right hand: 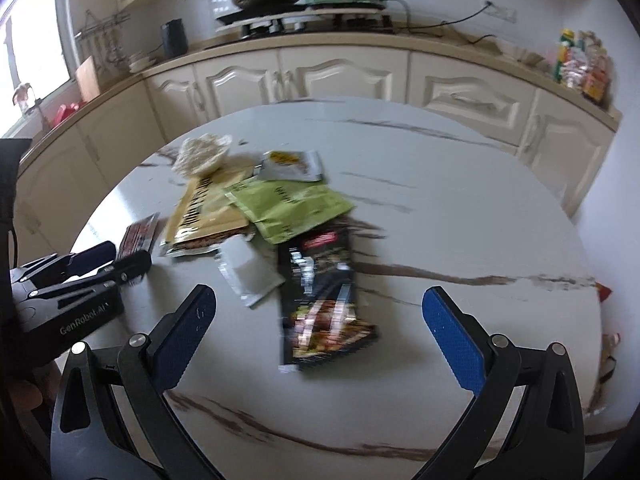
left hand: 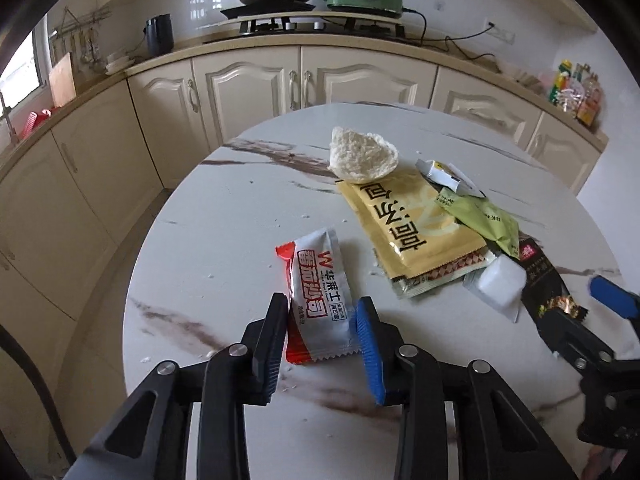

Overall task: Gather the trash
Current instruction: 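Grasp the red-and-white snack wrapper with the left tool, then hold the wrapper in the left tool while the right tool grasps the white packet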

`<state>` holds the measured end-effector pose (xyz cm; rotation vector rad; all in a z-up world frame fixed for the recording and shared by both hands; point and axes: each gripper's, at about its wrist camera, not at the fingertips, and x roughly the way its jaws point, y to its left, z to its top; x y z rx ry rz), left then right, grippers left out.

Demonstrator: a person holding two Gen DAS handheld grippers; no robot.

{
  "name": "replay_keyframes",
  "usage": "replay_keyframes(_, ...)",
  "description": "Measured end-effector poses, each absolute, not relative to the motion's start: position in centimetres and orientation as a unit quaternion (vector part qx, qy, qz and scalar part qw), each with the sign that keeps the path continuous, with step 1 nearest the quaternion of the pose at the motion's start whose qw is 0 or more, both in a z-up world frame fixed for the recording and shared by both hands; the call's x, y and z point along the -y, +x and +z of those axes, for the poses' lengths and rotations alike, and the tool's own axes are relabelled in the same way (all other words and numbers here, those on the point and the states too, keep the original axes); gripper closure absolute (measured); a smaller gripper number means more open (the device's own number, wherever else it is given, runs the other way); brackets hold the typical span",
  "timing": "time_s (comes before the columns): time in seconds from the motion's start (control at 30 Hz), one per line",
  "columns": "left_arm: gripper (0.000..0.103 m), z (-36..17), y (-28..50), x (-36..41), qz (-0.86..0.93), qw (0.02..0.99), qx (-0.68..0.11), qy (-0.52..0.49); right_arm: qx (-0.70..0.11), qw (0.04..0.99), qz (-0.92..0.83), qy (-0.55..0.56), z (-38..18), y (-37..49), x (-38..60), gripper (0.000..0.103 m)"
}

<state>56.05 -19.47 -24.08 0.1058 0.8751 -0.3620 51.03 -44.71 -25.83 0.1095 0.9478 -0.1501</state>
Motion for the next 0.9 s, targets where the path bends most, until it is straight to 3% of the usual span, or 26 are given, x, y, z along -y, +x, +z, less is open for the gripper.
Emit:
replay_keyframes(0.27,0.077,-23.4,53.5,16.2,-0.201,0.884,-0.422,0.028,-0.475,0.879,-0.027,0.020,-27.3,54.3,42.4,0.003)
replay_keyframes(0.37,0.077,-22.6,52.4,15.2,-0.210,0.885,-0.415,0.019,-0.481,0.876,-0.022,0.004,-27.7,55.3,42.1,0.015)
replay_keyframes(0.43,0.077,-22.1,52.0,14.7,-0.212,0.886,-0.411,0.015,-0.481,0.877,-0.017,0.001,-27.6,55.6,42.1,0.031)
replay_keyframes(0.5,0.077,-21.6,51.5,14.0,-0.217,0.887,-0.408,0.012,-0.483,0.876,-0.017,-0.009,-27.4,55.4,42.0,0.037)
replay_keyframes(0.77,0.077,-20.5,50.1,12.5,-0.226,0.885,-0.407,0.004,-0.486,0.873,-0.009,-0.043,-27.5,55.3,41.1,0.038)
replay_keyframes(0.9,0.077,-20.3,49.8,12.3,-0.232,0.882,-0.411,0.003,-0.486,0.873,0.003,-0.045,-27.1,55.1,40.7,0.054)
